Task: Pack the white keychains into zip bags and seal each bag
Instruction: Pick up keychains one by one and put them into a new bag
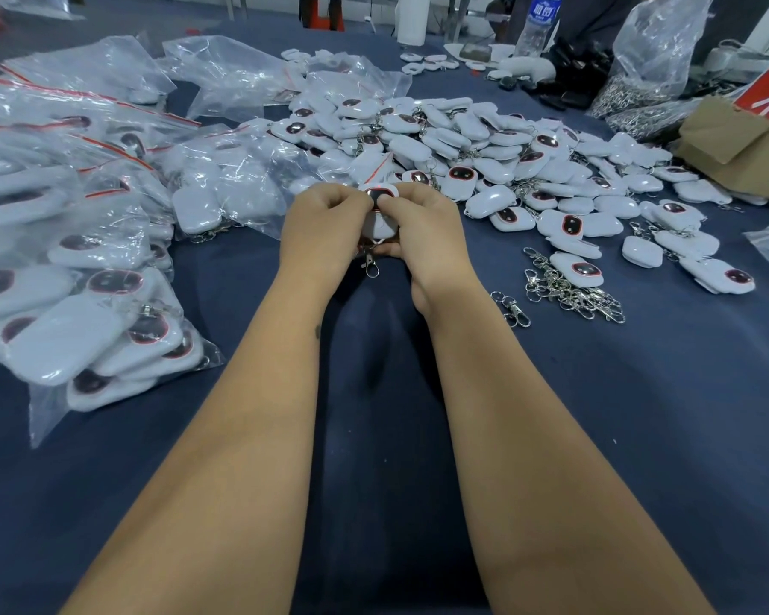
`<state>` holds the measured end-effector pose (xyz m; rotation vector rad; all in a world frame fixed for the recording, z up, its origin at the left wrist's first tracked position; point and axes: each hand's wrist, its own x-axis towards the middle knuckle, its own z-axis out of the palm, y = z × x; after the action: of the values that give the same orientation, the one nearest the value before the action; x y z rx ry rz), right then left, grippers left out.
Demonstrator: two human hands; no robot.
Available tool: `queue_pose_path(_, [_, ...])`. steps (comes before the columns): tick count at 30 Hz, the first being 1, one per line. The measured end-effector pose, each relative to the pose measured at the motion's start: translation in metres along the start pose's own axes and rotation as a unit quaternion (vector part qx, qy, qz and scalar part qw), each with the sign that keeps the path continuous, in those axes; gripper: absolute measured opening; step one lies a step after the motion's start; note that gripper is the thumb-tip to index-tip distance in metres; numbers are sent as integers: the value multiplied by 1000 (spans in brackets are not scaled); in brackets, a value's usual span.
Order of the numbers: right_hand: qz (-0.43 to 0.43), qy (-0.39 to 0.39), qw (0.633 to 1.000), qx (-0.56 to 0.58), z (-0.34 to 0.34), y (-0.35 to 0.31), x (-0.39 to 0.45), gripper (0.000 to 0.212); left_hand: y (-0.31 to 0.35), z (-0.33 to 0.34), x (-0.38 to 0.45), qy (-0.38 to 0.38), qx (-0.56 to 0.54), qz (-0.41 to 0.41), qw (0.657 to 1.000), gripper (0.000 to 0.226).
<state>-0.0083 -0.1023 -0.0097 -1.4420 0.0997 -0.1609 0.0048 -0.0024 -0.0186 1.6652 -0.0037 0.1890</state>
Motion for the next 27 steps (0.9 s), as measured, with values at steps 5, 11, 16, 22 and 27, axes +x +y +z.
queue_pose_path(5, [-5, 2, 1000, 7, 0, -2, -2, 16, 0, 0, 0, 0, -6, 0, 1000, 18])
queue_pose_path(11, [8, -5, 999, 38, 0, -3, -2, 22, -1, 0, 1, -3, -7, 2, 1000, 17])
queue_pose_path(16, [17, -14, 998, 52, 0, -4, -3, 31, -1, 0, 2, 3, 1, 9, 1000, 19])
queue_pose_path(22, [14, -16, 999, 47, 0, -3, -2, 35, -1, -1, 1, 14, 41, 25, 999, 18])
queue_pose_path(27, [6, -14, 1000, 25, 1, -2, -2, 27, 2, 1, -2, 16, 8, 9, 1000, 22])
